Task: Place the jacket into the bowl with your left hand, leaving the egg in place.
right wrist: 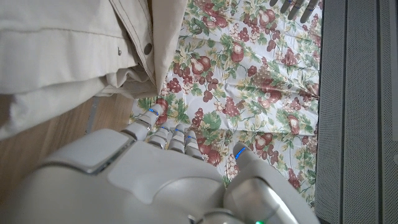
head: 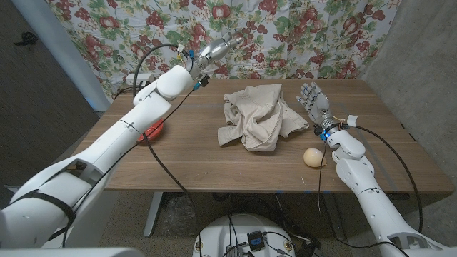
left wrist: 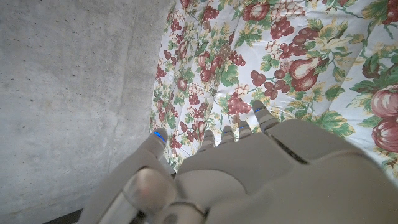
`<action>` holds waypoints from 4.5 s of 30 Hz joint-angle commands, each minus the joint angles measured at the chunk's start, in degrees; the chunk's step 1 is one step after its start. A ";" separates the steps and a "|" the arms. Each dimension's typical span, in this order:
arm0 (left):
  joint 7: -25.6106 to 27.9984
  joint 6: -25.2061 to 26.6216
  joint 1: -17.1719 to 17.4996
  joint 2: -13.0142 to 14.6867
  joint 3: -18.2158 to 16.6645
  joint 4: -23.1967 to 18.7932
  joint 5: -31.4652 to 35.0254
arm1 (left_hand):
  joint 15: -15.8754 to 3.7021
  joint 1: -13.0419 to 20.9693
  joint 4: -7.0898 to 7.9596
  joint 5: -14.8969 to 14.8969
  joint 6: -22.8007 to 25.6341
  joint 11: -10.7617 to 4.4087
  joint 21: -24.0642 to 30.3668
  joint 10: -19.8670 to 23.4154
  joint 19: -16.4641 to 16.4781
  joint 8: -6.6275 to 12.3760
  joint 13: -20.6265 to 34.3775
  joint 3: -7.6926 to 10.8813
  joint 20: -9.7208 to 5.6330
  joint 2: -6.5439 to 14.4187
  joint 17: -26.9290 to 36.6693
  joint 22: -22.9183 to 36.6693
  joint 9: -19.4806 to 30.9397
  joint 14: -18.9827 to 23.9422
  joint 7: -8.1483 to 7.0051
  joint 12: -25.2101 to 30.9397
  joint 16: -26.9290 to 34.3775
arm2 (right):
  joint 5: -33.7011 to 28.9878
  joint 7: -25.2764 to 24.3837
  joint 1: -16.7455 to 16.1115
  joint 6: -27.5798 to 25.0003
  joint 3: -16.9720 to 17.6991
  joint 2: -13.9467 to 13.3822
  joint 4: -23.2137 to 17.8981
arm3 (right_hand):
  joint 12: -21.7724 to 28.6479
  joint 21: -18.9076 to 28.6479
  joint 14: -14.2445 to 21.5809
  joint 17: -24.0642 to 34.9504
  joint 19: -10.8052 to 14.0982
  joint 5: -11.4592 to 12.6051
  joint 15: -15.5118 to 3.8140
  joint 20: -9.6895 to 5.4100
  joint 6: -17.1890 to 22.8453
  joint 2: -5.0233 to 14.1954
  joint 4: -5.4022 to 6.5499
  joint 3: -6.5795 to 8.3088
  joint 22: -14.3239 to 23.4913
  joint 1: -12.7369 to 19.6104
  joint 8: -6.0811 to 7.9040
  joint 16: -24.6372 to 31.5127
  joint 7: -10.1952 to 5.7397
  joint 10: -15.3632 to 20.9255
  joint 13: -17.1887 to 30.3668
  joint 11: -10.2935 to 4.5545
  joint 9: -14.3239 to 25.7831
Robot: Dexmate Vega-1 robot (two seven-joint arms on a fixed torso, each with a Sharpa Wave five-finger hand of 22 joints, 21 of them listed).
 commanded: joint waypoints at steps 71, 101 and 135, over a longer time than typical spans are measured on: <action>-6.75 1.68 -11.29 -2.95 12.50 2.74 28.29 | -2.16 0.80 -2.72 -0.52 1.22 -3.95 -0.87 1.39 2.18 -0.15 0.13 -0.98 2.55 -2.99 0.03 0.23 0.09 2.52 -4.60 0.00 0.44 | 0.15 2.47 0.82 3.45 0.11 -0.07 0.19 | 0.21 0.46 0.30 0.06 0.71 -0.01 -1.74 -4.86 0.80 3.93 -0.13 1.04 0.25 0.02 0.29 0.30 -0.41 0.62 0.18 -0.35 0.12; -10.16 3.61 -13.88 -4.31 17.04 6.07 32.32 | -1.32 2.54 -7.53 -0.20 -0.84 -5.05 -1.89 1.62 2.81 -0.20 0.23 -3.51 2.76 -9.45 0.14 0.54 0.12 5.04 -9.78 -0.03 0.69 | 0.63 3.30 1.68 4.32 0.40 -0.19 2.14 | 0.18 0.46 0.55 0.10 0.87 -0.14 -1.22 -4.41 0.80 3.66 -0.13 1.10 0.25 -0.13 0.25 0.34 -0.06 0.69 0.16 0.14 0.12; -11.66 4.16 -13.29 -4.55 19.06 7.85 32.84 | -1.30 3.92 -9.26 0.15 -1.50 -5.08 -2.29 1.80 3.32 -0.05 0.27 -3.98 2.76 -10.60 0.19 0.63 0.15 4.80 -9.82 -0.01 0.28 | 1.08 4.02 1.44 4.47 0.60 -0.31 2.20 | 0.15 0.42 0.58 0.10 0.90 -0.23 -1.29 -4.40 0.83 3.64 -0.18 1.31 0.25 -0.15 0.23 0.28 -0.05 0.74 0.15 0.06 0.12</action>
